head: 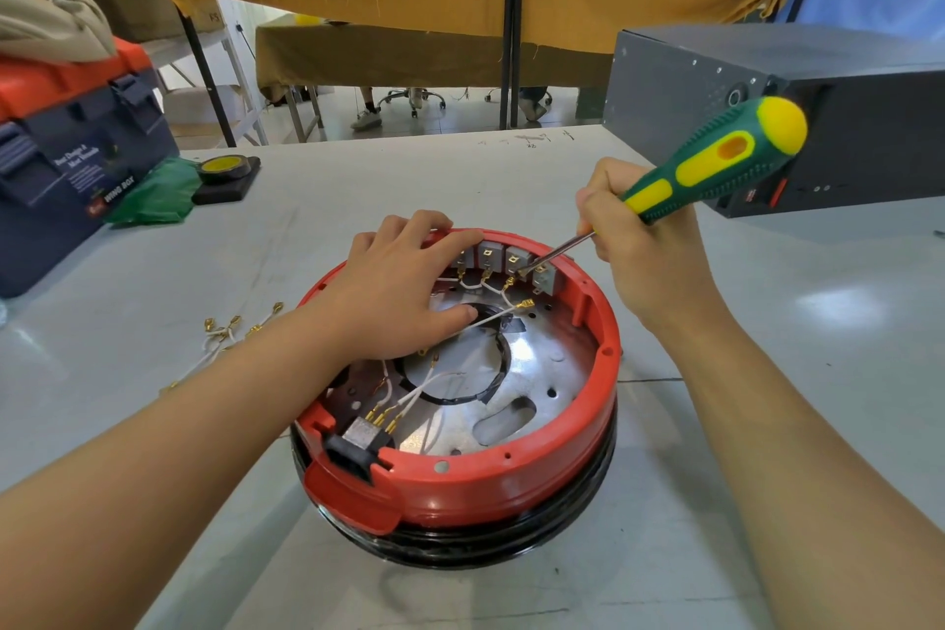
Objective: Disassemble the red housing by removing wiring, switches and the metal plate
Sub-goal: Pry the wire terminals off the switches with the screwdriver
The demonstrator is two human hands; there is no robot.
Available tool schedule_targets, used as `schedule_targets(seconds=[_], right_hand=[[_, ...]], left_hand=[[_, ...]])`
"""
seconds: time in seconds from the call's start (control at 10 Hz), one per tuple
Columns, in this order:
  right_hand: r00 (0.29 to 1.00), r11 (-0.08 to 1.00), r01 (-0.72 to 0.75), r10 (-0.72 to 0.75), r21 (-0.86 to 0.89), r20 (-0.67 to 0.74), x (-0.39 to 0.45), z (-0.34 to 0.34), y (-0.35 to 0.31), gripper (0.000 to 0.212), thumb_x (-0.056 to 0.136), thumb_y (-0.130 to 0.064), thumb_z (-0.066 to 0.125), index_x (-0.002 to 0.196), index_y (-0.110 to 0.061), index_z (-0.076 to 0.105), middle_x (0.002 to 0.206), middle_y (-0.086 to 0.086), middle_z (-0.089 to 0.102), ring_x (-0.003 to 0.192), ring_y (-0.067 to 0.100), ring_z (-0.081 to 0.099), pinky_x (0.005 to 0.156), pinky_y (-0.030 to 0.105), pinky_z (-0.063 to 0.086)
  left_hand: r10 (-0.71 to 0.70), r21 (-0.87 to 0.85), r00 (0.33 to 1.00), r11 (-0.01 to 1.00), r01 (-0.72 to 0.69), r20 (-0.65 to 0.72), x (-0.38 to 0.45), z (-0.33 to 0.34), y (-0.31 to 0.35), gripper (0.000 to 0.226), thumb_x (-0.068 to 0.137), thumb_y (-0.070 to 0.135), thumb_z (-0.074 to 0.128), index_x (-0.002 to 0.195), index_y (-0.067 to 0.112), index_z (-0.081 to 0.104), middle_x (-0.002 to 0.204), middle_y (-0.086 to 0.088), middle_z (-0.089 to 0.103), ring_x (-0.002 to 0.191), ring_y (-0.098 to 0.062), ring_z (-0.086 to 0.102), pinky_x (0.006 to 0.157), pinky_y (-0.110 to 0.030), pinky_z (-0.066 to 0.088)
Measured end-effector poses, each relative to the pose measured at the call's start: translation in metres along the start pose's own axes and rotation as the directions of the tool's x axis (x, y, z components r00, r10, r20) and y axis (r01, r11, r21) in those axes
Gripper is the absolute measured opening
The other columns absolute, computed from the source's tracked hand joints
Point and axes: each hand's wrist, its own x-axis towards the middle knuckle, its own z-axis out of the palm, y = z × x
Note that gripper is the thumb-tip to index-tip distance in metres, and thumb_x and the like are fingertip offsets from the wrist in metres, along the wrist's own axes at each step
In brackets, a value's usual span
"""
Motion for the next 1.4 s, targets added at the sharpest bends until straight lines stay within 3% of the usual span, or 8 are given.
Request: schedule_targets(seconds=[0.1, 0.2, 0.6, 0.9, 1.2, 1.4], right_hand=[[0.998, 0.995, -0.059, 0.058, 0.076, 0.009, 0.002, 0.0, 0.003, 0.024, 0.078, -0.012, 0.047, 0.055, -0.009, 0.039, 0.045, -0.013, 0.032, 0.043, 0.003, 0.032, 0.046, 0.008, 0.026], [0.984, 0.968, -0.16, 0.171, 0.193, -0.043, 0.006, -0.001, 0.007, 0.029, 0.072, -0.014, 0.048, 0.046, -0.023, 0.037, 0.047, -0.011, 0.026, 0.043, 0.004, 0.025, 0.044, 0.014, 0.023], [0.957, 0.942, -0.228, 0.264, 0.246, -0.123, 0.008, 0.003, 0.008, 0.031, 0.069, -0.015, 0.049, 0.041, -0.022, 0.037, 0.044, -0.008, 0.027, 0.04, 0.005, 0.026, 0.042, 0.013, 0.025], [0.942, 0.931, -0.252, 0.299, 0.264, -0.155, 0.006, 0.006, 0.004, 0.033, 0.068, -0.016, 0.048, 0.036, -0.022, 0.041, 0.038, -0.014, 0.032, 0.038, 0.004, 0.03, 0.051, 0.021, 0.024], [0.982, 0.972, -0.15, 0.168, 0.178, -0.089, 0.003, 0.004, 0.005, 0.031, 0.072, -0.015, 0.048, 0.044, -0.023, 0.037, 0.04, -0.013, 0.03, 0.039, 0.004, 0.035, 0.044, 0.009, 0.027], [0.999, 0.997, -0.041, 0.041, 0.068, -0.007, 0.0, 0.003, -0.004, 0.025, 0.076, -0.011, 0.047, 0.052, -0.013, 0.039, 0.041, -0.014, 0.037, 0.043, 0.003, 0.038, 0.046, 0.008, 0.028]], left_hand=[[0.0, 0.003, 1.0, 1.0, 0.0, 0.003, 0.0, 0.0, 0.0, 0.07, 0.084, 0.055, 0.054, 0.145, 0.038, 0.025, 0.143, 0.004, 0.029, 0.128, -0.023, 0.029, 0.103, -0.043, 0.025], [-0.001, 0.008, 1.0, 1.0, 0.001, 0.006, 0.0, 0.0, 0.0, 0.071, 0.083, 0.056, 0.053, 0.145, 0.038, 0.024, 0.144, 0.004, 0.029, 0.128, -0.023, 0.029, 0.103, -0.042, 0.025], [-0.005, 0.015, 1.0, 1.0, 0.005, 0.005, 0.001, -0.001, 0.001, 0.07, 0.083, 0.055, 0.053, 0.145, 0.038, 0.024, 0.144, 0.006, 0.028, 0.127, -0.022, 0.029, 0.103, -0.041, 0.025], [0.0, 0.011, 1.0, 1.0, 0.0, 0.001, 0.0, -0.001, 0.001, 0.07, 0.084, 0.054, 0.055, 0.145, 0.037, 0.025, 0.144, 0.004, 0.029, 0.127, -0.023, 0.029, 0.102, -0.042, 0.026], [-0.003, 0.014, 1.0, 1.0, 0.003, 0.007, 0.001, -0.001, 0.001, 0.071, 0.083, 0.056, 0.053, 0.145, 0.038, 0.024, 0.144, 0.004, 0.028, 0.128, -0.023, 0.029, 0.103, -0.043, 0.026], [-0.003, 0.017, 1.0, 1.0, 0.003, 0.01, 0.001, 0.0, 0.001, 0.071, 0.083, 0.056, 0.053, 0.145, 0.038, 0.023, 0.144, 0.005, 0.028, 0.127, -0.023, 0.029, 0.103, -0.043, 0.026]])
